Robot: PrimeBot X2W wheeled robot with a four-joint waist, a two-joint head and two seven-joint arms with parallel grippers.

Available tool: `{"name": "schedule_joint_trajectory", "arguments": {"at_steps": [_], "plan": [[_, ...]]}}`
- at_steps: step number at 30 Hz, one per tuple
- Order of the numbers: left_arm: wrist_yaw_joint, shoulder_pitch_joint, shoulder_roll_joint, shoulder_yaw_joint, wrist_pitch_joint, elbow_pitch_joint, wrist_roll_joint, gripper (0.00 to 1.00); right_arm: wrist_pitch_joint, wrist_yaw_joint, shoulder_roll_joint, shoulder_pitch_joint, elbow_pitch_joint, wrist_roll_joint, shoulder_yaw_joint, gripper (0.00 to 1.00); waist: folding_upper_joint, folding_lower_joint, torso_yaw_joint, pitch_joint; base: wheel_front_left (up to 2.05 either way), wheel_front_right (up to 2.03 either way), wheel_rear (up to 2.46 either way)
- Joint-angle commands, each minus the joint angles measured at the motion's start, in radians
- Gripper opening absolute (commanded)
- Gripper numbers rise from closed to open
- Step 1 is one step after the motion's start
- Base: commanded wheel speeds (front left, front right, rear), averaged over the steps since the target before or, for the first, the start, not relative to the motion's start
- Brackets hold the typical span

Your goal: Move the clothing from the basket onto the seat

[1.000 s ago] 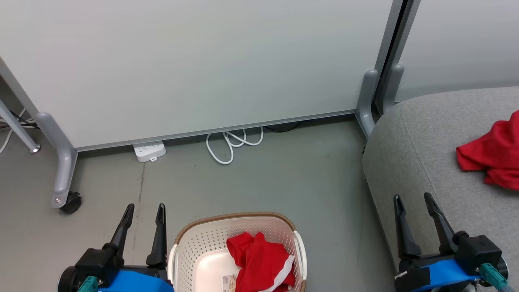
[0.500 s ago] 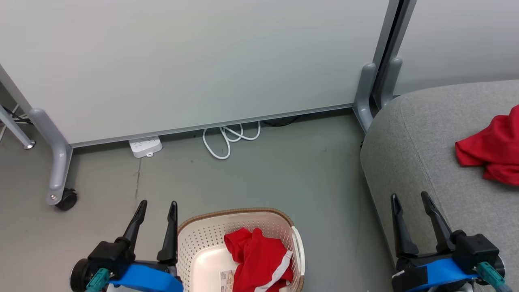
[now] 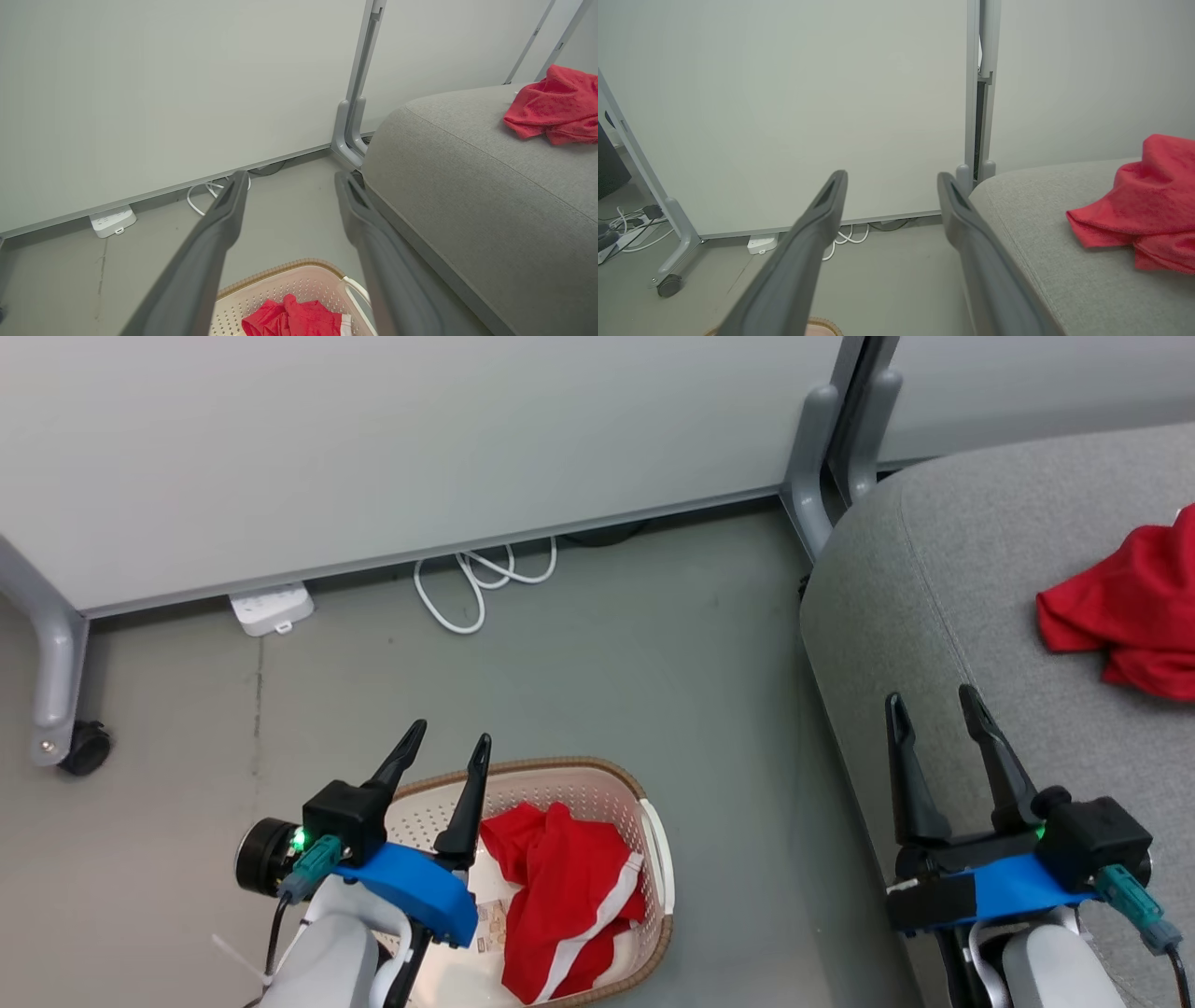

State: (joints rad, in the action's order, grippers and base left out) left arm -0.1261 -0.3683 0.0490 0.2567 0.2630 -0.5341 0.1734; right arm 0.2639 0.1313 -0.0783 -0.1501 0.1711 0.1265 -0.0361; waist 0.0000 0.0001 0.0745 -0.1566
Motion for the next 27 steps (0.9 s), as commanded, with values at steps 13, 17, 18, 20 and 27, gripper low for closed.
{"name": "schedule_joint_trajectory", "arguments": {"at_steps": [13,17,18,20,27], "plan": [[-0.004,-0.252,0.044,0.174,0.003,-0.278,0.039,1.00,0.001,-0.001,0.014,-0.178,-0.049,0.002,-0.017,1.00,0.0000,-0.0001,0.103,-0.284,0.00,0.00,0.00],[-0.004,-0.319,0.058,0.231,0.003,-0.357,0.057,1.00,0.001,-0.001,0.016,-0.220,-0.064,-0.002,-0.019,1.00,0.0000,-0.0001,0.113,-0.362,0.00,0.00,0.00],[-0.004,-0.338,0.061,0.245,0.003,-0.375,0.063,1.00,0.001,-0.001,0.016,-0.232,-0.068,-0.003,-0.019,1.00,0.0000,-0.0001,0.114,-0.381,0.00,0.00,0.00],[-0.004,-0.367,0.063,0.275,0.003,-0.411,0.069,1.00,0.001,-0.001,0.017,-0.251,-0.074,-0.003,-0.020,1.00,0.0000,-0.0001,0.116,-0.417,0.00,0.00,0.00],[-0.004,-0.452,0.074,0.366,0.003,-0.538,0.105,1.00,0.001,-0.001,0.019,-0.319,-0.087,-0.007,-0.030,1.00,0.0000,-0.0001,0.115,-0.520,0.00,0.00,0.00]]}}
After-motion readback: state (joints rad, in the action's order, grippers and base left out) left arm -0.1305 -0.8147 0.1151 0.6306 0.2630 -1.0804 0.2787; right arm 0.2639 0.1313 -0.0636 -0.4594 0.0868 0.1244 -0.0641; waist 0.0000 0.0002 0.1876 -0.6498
